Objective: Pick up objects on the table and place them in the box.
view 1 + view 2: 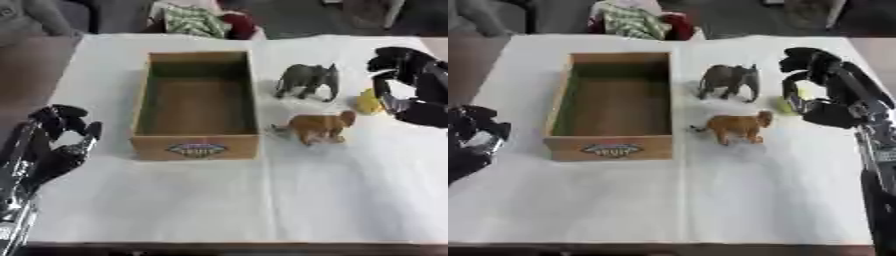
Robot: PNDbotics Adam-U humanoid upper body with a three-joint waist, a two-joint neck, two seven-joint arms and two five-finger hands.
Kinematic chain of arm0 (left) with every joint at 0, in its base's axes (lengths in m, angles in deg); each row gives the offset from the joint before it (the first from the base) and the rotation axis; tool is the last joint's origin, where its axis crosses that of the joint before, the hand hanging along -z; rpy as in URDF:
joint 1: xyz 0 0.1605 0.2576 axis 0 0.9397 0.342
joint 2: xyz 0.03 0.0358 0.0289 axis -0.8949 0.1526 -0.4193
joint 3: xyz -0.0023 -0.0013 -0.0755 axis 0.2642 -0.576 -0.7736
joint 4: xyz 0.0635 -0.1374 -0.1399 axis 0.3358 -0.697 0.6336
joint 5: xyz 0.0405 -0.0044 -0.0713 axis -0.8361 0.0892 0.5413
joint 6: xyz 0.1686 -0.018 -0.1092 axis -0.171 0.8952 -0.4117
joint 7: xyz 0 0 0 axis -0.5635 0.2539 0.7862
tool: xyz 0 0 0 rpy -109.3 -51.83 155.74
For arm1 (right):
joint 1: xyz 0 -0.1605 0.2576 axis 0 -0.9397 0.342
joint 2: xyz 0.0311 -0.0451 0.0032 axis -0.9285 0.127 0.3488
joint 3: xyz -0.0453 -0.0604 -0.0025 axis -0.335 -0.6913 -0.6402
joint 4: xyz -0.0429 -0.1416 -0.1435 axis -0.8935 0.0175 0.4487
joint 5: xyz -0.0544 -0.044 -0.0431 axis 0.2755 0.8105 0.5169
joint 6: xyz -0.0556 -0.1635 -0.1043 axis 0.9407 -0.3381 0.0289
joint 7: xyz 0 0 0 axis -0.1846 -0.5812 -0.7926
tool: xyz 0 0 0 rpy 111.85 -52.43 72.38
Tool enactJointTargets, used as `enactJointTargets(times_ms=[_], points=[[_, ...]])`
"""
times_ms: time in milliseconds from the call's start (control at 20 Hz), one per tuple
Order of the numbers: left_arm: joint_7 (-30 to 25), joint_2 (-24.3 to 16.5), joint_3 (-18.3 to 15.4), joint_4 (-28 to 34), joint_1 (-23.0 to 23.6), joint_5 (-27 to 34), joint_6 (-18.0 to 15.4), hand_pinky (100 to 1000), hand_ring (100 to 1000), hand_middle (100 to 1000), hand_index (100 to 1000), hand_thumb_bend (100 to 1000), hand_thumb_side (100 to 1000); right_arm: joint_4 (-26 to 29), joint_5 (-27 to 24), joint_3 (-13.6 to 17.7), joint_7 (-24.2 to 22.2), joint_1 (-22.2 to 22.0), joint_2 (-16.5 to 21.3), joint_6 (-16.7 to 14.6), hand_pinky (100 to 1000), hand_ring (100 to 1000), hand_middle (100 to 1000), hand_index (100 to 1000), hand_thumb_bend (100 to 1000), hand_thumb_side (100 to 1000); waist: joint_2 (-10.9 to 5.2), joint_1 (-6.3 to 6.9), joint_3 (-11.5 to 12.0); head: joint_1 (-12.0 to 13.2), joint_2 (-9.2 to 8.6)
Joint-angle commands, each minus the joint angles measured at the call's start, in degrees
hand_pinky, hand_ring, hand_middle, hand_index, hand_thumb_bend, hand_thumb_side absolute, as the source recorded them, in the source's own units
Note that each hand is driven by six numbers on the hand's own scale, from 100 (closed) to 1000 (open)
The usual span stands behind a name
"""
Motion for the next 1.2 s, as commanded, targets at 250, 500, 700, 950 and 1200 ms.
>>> enactJointTargets(times_ms=[250, 500, 700, 950, 1200], points=[[0.0, -0.6, -0.5, 1.2, -0.5, 0.1, 0.0, 751, 488, 448, 624, 325, 100, 0.5, 0.2, 0.2, 0.2, 1.0, 1.0, 0.0, 752, 795, 741, 876, 100, 152, -0.88, -0.03, 0.0, 0.0, -0.17], [0.0, -0.6, -0.5, 1.3, -0.5, 0.1, 0.0, 751, 488, 448, 624, 325, 100, 0.4, 0.4, 0.3, 0.3, 1.2, 1.2, -0.1, 755, 797, 742, 877, 100, 145, -0.94, -0.04, 0.0, 0.0, -0.16], [0.0, -0.7, -0.5, 1.3, -0.4, 0.1, 0.0, 751, 488, 448, 624, 325, 100, -0.5, 1.3, 0.1, 0.6, 2.0, 2.1, -0.5, 757, 799, 743, 877, 100, 128, -1.00, -0.07, 0.0, 0.0, -0.07], [-0.1, -0.7, -0.5, 1.2, -0.3, 0.1, 0.0, 751, 488, 448, 624, 326, 100, -2.1, 2.1, -0.7, 0.7, 3.4, 3.5, -2.0, 758, 800, 740, 877, 100, 113, -1.06, -0.09, 0.1, -0.2, 0.04], [-0.2, -0.7, -0.4, 1.2, -0.3, 0.1, 0.0, 751, 488, 448, 624, 326, 100, -3.3, 2.3, -2.3, -0.5, 4.6, 4.5, -3.6, 762, 804, 743, 879, 100, 101, -1.12, -0.11, 0.2, -0.3, 0.14]])
